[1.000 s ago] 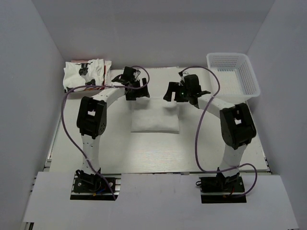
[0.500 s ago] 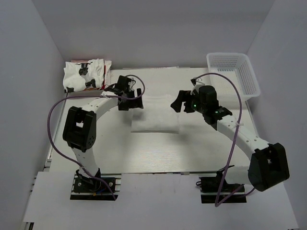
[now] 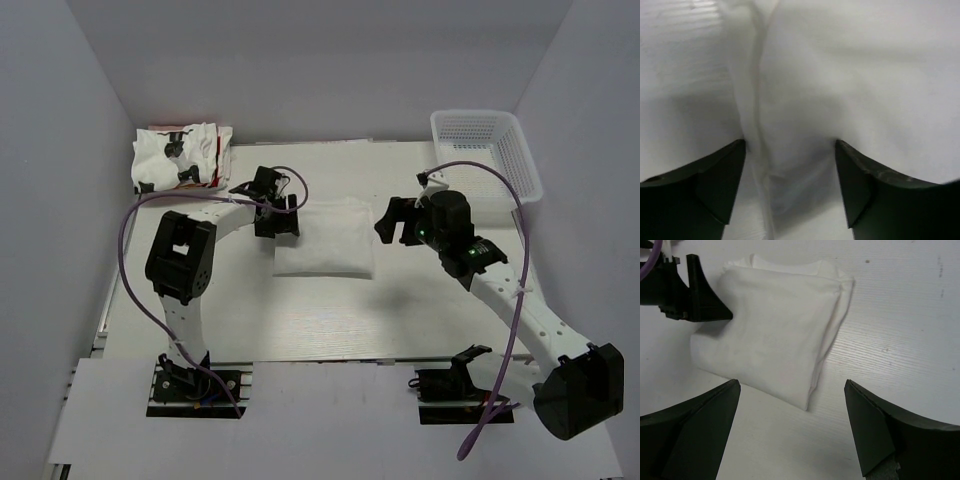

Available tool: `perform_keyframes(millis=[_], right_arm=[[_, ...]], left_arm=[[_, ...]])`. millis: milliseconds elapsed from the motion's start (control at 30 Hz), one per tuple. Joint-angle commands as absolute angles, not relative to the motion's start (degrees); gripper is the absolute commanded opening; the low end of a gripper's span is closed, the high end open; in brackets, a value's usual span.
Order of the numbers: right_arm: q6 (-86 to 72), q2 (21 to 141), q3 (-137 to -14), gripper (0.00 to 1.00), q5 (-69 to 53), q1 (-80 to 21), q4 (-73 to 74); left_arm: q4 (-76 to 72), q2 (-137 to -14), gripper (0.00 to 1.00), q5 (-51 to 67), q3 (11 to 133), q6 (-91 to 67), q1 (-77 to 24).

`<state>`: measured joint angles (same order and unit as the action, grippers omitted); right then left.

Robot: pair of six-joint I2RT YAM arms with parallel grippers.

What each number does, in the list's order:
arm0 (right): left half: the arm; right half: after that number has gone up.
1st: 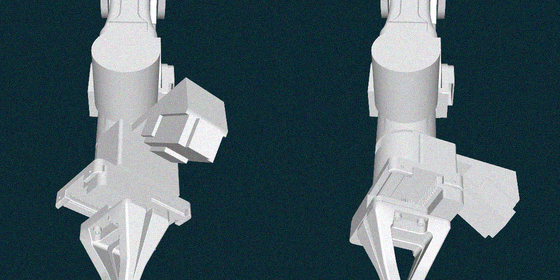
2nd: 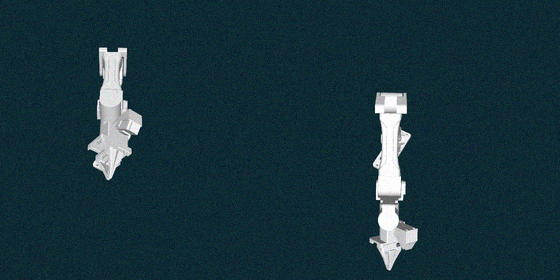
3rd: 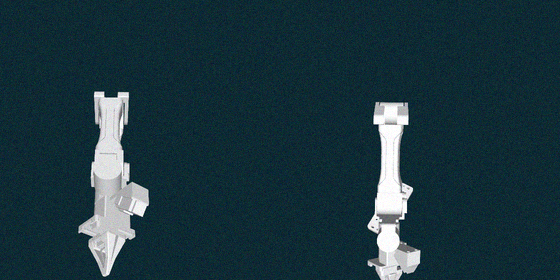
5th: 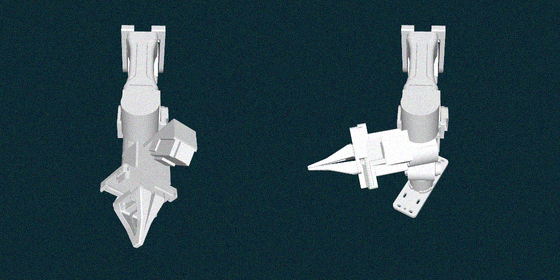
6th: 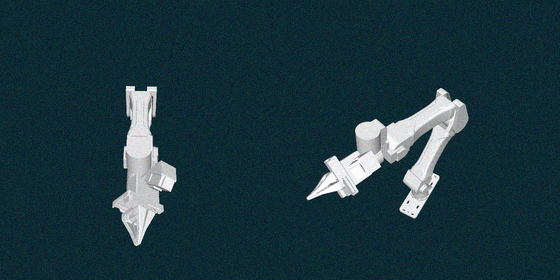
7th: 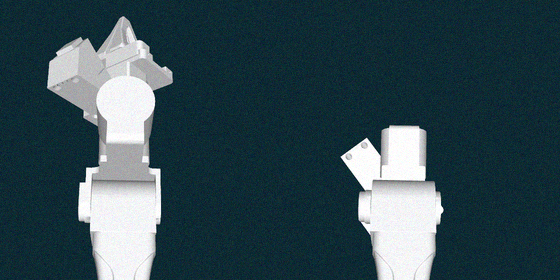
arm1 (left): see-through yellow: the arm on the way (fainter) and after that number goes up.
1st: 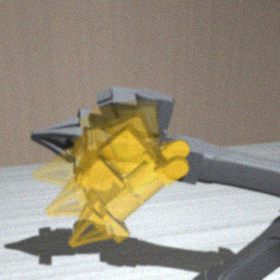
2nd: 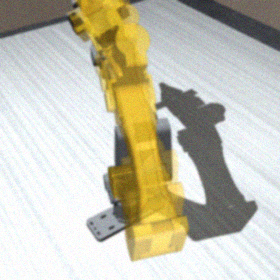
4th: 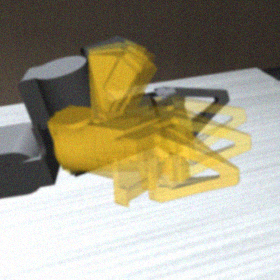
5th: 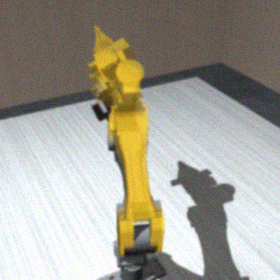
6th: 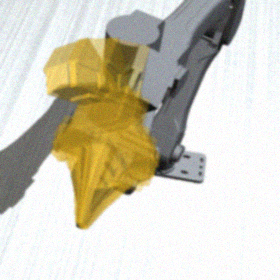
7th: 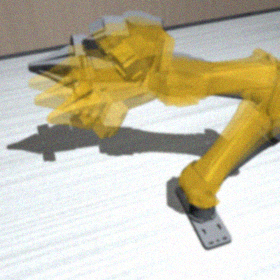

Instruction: Fold and stack the t-shirts

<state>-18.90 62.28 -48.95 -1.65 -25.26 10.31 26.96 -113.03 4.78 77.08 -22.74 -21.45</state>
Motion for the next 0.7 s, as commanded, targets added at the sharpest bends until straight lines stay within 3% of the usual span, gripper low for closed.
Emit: perform_keyframes(millis=[0,67,167,367,667], right_arm=[[-16.8,60.9,-49.8,0.9,5.6,-25.0,10.7],[-16.3,60.5,-49.6,0.9,7.8,-25.2,9.9],[-16.3,60.0,-48.9,0.9,9.2,-25.1,9.8],[-15.0,59.7,-47.2,0.9,13.3,-25.0,8.3],[-14.2,61.1,-42.6,0.9,17.8,-24.9,4.3]], left_arm=[[26.1,-117.3,0.79,8.7,75.7,-21.7,-24.3],[26.1,-118.9,0.64,7.0,75.1,-21.7,-25.2],[26.6,-120.0,0.0,2.8,76.0,-22.3,-25.9],[32.3,-117.9,0.0,-11.1,85.9,-19.1,-25.9],[28.1,-110.5,0.0,-27.2,93.3,3.3,-24.6]])
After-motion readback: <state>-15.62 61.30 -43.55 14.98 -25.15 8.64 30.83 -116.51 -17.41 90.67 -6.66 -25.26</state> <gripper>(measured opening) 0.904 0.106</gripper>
